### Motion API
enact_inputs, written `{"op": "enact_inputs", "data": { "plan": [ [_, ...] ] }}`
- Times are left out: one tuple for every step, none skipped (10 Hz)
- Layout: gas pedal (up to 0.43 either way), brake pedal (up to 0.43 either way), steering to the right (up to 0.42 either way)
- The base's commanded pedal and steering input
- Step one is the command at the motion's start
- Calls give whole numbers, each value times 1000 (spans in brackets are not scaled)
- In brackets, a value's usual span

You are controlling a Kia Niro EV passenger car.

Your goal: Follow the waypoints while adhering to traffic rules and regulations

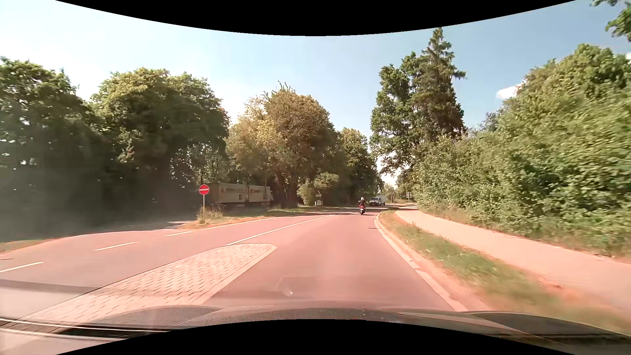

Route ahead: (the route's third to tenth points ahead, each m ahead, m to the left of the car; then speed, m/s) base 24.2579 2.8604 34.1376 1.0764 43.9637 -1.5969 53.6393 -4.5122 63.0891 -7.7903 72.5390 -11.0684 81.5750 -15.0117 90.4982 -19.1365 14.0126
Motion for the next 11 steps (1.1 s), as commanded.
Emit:
{"op": "enact_inputs", "data": {
  "plan": [
    [240,6,26],
    [240,6,22],
    [248,6,21],
    [248,6,22],
    [260,6,24],
    [260,6,24],
    [260,6,24],
    [260,6,26],
    [260,6,29],
    [260,6,34],
    [260,6,41]
  ]
}}
